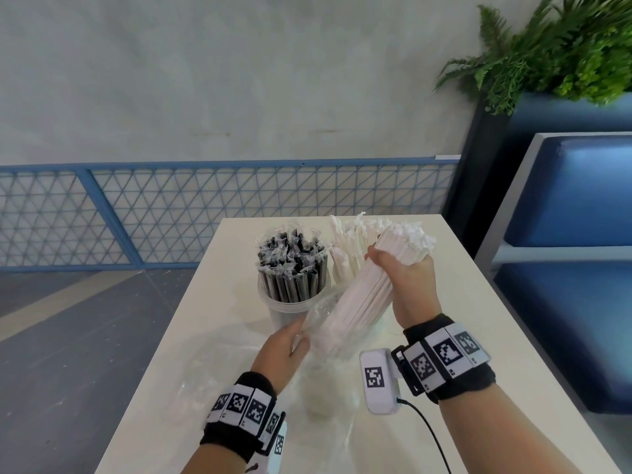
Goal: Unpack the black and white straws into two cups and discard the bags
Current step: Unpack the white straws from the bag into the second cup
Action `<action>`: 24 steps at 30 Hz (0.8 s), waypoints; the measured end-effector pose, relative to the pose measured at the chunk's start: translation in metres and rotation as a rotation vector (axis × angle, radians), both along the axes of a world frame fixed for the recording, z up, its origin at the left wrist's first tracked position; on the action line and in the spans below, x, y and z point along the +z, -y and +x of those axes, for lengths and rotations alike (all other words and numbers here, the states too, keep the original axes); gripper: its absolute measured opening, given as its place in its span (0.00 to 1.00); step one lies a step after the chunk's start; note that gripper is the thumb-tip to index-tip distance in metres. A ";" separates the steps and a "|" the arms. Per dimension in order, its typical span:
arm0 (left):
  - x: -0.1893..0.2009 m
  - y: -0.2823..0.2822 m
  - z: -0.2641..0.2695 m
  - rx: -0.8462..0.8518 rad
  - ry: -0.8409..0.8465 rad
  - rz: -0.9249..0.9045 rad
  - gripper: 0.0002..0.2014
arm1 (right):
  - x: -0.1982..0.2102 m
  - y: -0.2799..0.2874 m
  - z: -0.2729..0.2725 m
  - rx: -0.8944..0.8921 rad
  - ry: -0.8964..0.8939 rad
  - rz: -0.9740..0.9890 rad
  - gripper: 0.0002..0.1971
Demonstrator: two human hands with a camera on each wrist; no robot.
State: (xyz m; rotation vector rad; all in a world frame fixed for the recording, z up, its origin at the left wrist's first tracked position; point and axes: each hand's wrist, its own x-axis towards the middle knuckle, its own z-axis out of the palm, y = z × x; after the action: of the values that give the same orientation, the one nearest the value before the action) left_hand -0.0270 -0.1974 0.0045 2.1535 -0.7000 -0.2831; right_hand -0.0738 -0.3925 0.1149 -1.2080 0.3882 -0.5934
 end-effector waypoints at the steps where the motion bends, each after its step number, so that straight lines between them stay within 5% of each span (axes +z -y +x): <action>1: 0.008 0.002 -0.004 -0.045 0.014 -0.052 0.28 | 0.001 -0.001 -0.002 0.004 0.008 -0.004 0.22; 5: 0.030 0.023 -0.014 -0.101 -0.006 -0.104 0.55 | 0.007 -0.009 -0.008 0.090 0.099 0.026 0.03; 11: 0.030 0.029 -0.018 -0.010 0.029 -0.157 0.38 | 0.006 -0.019 -0.009 0.216 0.180 0.058 0.08; 17: 0.031 0.028 -0.020 -0.036 -0.029 -0.183 0.40 | -0.029 -0.025 -0.014 0.487 0.092 0.013 0.32; 24: 0.036 0.022 -0.023 -0.007 -0.072 -0.170 0.40 | -0.012 -0.029 -0.014 0.226 0.116 0.146 0.10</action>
State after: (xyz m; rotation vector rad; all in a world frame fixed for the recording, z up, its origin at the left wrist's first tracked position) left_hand -0.0498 -0.2190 0.0410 1.9699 -0.6662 -0.2930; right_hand -0.0876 -0.3639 0.1030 -1.0550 0.1899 -0.4293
